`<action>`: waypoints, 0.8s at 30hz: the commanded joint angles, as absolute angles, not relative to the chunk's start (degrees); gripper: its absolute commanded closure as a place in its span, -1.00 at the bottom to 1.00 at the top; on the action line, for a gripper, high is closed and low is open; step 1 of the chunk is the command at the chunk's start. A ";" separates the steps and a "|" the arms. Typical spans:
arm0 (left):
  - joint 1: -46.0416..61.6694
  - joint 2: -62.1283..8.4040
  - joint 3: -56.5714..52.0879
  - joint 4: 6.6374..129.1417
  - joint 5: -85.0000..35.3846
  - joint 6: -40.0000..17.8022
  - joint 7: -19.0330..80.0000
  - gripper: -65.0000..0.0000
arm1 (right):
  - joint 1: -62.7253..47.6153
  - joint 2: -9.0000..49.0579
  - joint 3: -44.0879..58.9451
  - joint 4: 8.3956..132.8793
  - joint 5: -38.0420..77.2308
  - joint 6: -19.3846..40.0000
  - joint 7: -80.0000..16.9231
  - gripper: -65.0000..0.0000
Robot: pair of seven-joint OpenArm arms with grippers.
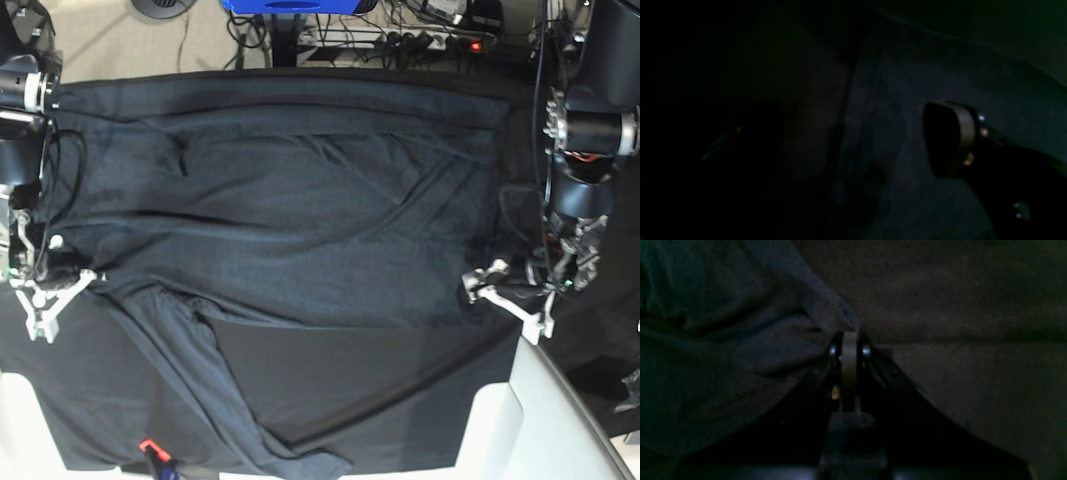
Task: Fold the T-shirt properly
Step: 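Move the left gripper down along the shirt side and grasp it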
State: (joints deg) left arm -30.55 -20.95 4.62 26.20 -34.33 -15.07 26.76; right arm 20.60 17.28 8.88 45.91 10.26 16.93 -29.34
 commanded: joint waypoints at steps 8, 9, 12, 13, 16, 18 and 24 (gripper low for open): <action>-23.87 -19.47 4.26 32.13 -35.03 -15.43 29.93 -0.03 | 22.20 18.33 9.10 47.08 10.68 17.01 -28.26 0.98; -23.43 -19.47 4.26 32.22 -35.03 -15.43 29.93 0.08 | 22.20 18.33 9.10 47.08 10.68 17.01 -28.26 0.98; -23.08 -19.65 4.26 32.22 -35.03 -15.43 29.85 0.44 | 22.20 18.33 9.10 47.08 10.68 17.01 -28.26 0.98; -22.90 -19.82 4.26 32.22 -35.03 -15.43 29.85 0.63 | 22.20 18.33 9.10 47.08 10.68 17.01 -28.26 0.98; -22.37 -20.00 0.57 32.31 -35.03 -15.43 29.93 1.00 | 22.20 18.33 9.10 47.08 10.68 17.01 -28.26 0.98; -22.29 -20.88 -2.24 32.40 -35.03 -15.43 30.11 1.00 | 22.20 18.33 9.10 47.08 10.68 17.01 -28.26 0.98; -15.78 -22.02 -5.67 48.48 -34.68 -14.99 38.11 1.00 | 22.20 18.33 9.10 46.90 10.68 17.01 -28.26 0.98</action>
State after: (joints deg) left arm -14.55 -20.97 -5.39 48.12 -34.46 -15.20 39.20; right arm 20.60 17.23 8.88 45.91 10.28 16.99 -29.41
